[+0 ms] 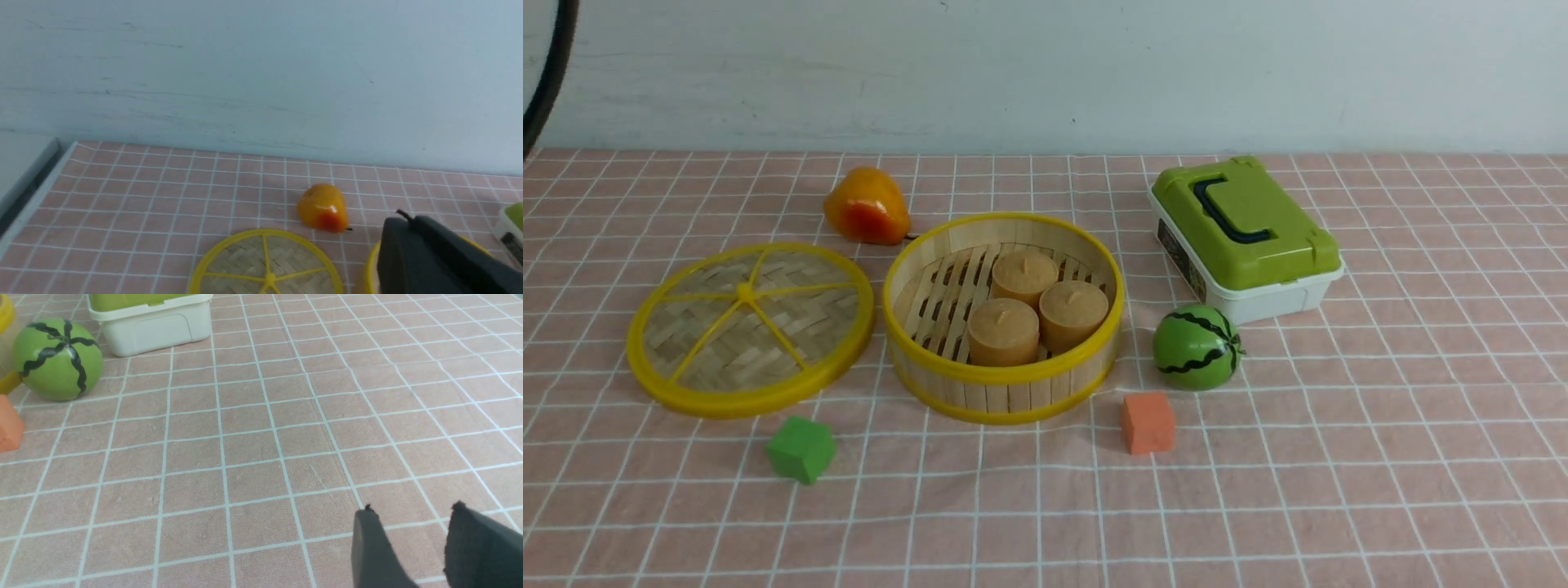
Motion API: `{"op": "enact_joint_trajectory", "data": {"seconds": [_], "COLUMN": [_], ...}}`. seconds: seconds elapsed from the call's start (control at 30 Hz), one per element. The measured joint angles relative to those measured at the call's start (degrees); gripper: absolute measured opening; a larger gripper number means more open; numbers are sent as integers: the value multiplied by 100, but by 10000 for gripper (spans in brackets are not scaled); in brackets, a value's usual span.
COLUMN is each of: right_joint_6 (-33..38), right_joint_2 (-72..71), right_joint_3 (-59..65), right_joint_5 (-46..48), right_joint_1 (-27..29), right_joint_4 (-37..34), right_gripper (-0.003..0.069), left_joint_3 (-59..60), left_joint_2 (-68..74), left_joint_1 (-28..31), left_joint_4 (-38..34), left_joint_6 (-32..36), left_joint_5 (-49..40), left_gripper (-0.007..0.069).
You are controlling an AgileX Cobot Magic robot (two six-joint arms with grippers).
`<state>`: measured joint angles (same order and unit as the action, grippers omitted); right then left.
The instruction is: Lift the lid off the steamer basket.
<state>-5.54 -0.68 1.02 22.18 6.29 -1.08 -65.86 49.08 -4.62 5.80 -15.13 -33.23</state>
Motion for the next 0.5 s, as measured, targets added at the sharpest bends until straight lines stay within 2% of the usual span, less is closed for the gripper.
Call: {"op": "enact_joint_trajectory", "data": {"seconds": [0.13, 0.33, 0.5], "right_joint_6": [0, 0, 0], "right_joint_2": [0, 0, 0], "right_joint_3": [0, 0, 0], "right_joint_5": [0, 0, 0], "right_joint_1": [0, 0, 0], "right_joint_4": [0, 0, 0], "right_gripper": [241, 241, 241], "left_joint_3": [1018, 2689, 3354], "left_joint_2": [-727, -2244, -2818], "left_joint_1": [0, 0, 0], "left_joint_4": [-743, -2386, -2823], "left_joint_6": [355, 1704, 1950], "left_joint_5": [173, 140, -113], "left_gripper": [-13, -13, -13]}}
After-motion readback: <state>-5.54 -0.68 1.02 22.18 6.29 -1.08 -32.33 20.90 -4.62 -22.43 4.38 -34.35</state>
